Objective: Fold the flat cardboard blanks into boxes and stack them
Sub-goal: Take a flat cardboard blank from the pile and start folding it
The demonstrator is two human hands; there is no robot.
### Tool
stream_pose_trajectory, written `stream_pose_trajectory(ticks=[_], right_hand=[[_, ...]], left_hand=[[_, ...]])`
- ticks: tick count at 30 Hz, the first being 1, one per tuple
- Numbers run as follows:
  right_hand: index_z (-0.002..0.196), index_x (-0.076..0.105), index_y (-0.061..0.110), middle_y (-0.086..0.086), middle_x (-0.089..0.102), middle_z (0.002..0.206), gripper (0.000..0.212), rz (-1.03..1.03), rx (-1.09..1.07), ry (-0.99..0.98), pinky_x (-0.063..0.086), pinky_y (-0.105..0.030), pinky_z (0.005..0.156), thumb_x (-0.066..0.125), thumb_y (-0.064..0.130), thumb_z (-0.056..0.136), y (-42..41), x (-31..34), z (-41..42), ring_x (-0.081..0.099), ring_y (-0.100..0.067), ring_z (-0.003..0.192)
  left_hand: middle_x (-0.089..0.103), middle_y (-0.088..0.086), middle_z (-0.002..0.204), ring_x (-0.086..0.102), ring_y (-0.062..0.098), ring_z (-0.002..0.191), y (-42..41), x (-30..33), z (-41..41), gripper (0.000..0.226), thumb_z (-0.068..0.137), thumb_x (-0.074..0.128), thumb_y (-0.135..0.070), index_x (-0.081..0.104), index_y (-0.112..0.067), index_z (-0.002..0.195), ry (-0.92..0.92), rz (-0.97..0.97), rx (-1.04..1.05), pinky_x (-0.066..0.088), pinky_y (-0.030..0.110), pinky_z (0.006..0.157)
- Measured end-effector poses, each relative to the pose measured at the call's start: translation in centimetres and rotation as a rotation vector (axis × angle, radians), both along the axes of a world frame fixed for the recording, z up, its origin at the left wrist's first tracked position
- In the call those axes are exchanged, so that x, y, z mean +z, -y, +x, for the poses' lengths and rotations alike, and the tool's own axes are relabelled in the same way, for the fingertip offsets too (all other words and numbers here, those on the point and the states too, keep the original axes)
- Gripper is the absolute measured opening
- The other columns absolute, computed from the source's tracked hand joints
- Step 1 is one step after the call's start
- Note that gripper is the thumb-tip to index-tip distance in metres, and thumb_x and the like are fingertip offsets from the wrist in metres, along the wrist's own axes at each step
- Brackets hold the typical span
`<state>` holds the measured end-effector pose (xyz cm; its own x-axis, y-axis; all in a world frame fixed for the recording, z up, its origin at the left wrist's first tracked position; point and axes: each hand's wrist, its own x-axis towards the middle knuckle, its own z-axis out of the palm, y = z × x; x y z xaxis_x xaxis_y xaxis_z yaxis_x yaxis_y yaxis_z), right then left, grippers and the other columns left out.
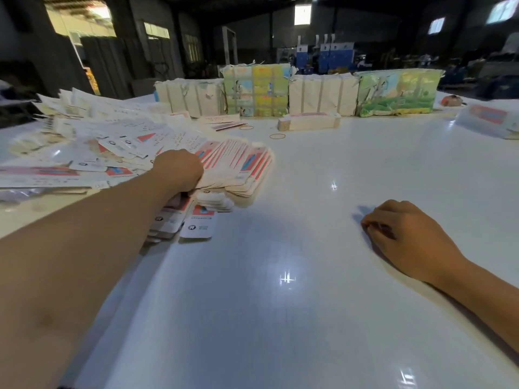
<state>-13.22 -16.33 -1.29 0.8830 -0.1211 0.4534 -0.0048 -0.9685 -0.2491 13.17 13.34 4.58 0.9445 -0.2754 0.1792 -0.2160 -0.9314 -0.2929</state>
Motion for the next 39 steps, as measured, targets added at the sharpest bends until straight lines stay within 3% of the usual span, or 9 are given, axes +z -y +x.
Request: stream_pose_trajectory(ticks=[6, 14, 19, 21, 23, 27, 31, 35, 39], right_hand=[[0.085, 0.072, 0.012, -0.005, 0.063, 0.092, 0.015, 0.016, -0.015, -0.006, 0.042, -0.033, 0.072, 0.058, 0.016, 0.091, -0.1, 0.0, -0.1, 0.054, -0.03, 0.088], [0.083, 0.07, 0.011, -0.006, 0.062, 0.092, 0.021, 0.02, -0.031, -0.032, 0.044, -0.034, 0.076, 0.054, 0.02, 0.093, -0.2, 0.3, -0.5, 0.053, -0.028, 0.089], [0.093, 0.072, 0.011, -0.009, 0.063, 0.1, 0.019, 0.057, -0.042, -0.065, 0.044, -0.033, 0.082, 0.054, 0.016, 0.092, 0.2, 0.3, -0.1, 0.054, -0.029, 0.096], [0.096, 0.072, 0.009, -0.004, 0.066, 0.098, 0.017, 0.226, -0.062, -0.046, 0.043, -0.026, 0.082, 0.056, 0.011, 0.091, 0.4, 0.6, -0.1, 0.058, -0.019, 0.092], [0.084, 0.067, 0.004, 0.006, 0.066, 0.076, 0.017, 0.675, -0.029, 0.032, 0.044, -0.016, 0.066, 0.053, 0.004, 0.093, 0.6, 0.9, -0.5, 0.058, -0.006, 0.07], [0.068, 0.06, 0.009, 0.007, 0.06, 0.047, 0.031, 1.073, 0.019, 0.206, 0.043, -0.018, 0.045, 0.046, -0.003, 0.093, 1.3, 1.1, -0.8, 0.054, -0.003, 0.044], [0.087, 0.062, 0.004, -0.007, 0.066, 0.059, 0.025, 1.475, 0.084, 0.225, 0.04, -0.018, 0.038, 0.038, 0.009, 0.095, 2.1, 1.9, -0.9, 0.057, -0.015, 0.044], [0.1, 0.062, 0.004, -0.017, 0.068, 0.1, 0.068, 1.876, 0.3, 0.074, 0.054, -0.026, 0.042, 0.022, 0.058, 0.095, 3.3, 2.3, -1.7, 0.065, -0.023, 0.075], [0.116, 0.059, 0.007, -0.016, 0.061, 0.123, 0.079, 1.966, 0.435, -0.021, 0.059, -0.032, 0.052, 0.023, 0.072, 0.087, 3.3, 2.7, -2.2, 0.066, -0.026, 0.095]], left_hand=[[0.052, 0.011, 0.092, 0.045, 0.022, 0.078, -1.4, 1.3, 0.9, 0.042, 0.097, 0.04, -0.045, 0.054, -0.006, 0.104, -0.057, -0.326, -0.028, 0.035, 0.033, 0.068], [0.052, 0.007, 0.077, 0.05, 0.023, 0.07, 0.6, 4.2, -1.4, 0.014, 0.088, 0.052, -0.01, 0.06, -0.007, 0.099, 0.161, -0.298, -0.062, 0.041, 0.033, 0.062], [0.064, 0.012, 0.115, 0.055, 0.034, 0.092, 8.2, 3.6, -9.4, 0.038, 0.096, 0.04, -0.014, 0.055, -0.029, 0.129, 0.208, -0.674, -0.483, 0.043, 0.035, 0.072], [0.059, 0.006, 0.129, 0.054, 0.03, 0.114, 10.4, 1.1, -13.7, 0.042, 0.096, 0.04, -0.011, 0.054, -0.028, 0.132, 0.121, -0.727, -0.771, 0.045, 0.04, 0.092], [0.059, 0.007, 0.128, 0.054, 0.03, 0.117, 11.4, -1.7, -16.9, 0.045, 0.091, 0.041, -0.004, 0.056, -0.02, 0.13, 0.119, -0.608, -0.99, 0.045, 0.045, 0.094], [0.054, 0.005, 0.132, 0.049, 0.028, 0.12, 11.2, -5.0, -17.8, 0.047, 0.092, 0.037, -0.025, 0.045, -0.024, 0.138, -0.015, -0.541, -0.98, 0.045, 0.043, 0.095], [0.04, 0.007, 0.145, 0.035, 0.026, 0.132, 11.0, -5.1, -16.7, 0.06, 0.088, 0.023, -0.049, 0.029, -0.031, 0.145, -0.111, -0.491, -0.939, 0.034, 0.043, 0.108], [0.033, 0.003, 0.15, 0.029, 0.025, 0.136, 11.1, -5.7, -16.4, 0.05, 0.098, 0.036, -0.019, 0.028, -0.035, 0.145, -0.069, -0.474, -0.937, 0.032, 0.043, 0.108], [0.029, 0.002, 0.152, 0.025, 0.022, 0.137, 10.8, -5.2, -16.5, 0.062, 0.096, 0.036, -0.004, 0.022, -0.038, 0.146, -0.034, -0.46, -0.878, 0.037, 0.042, 0.103]])
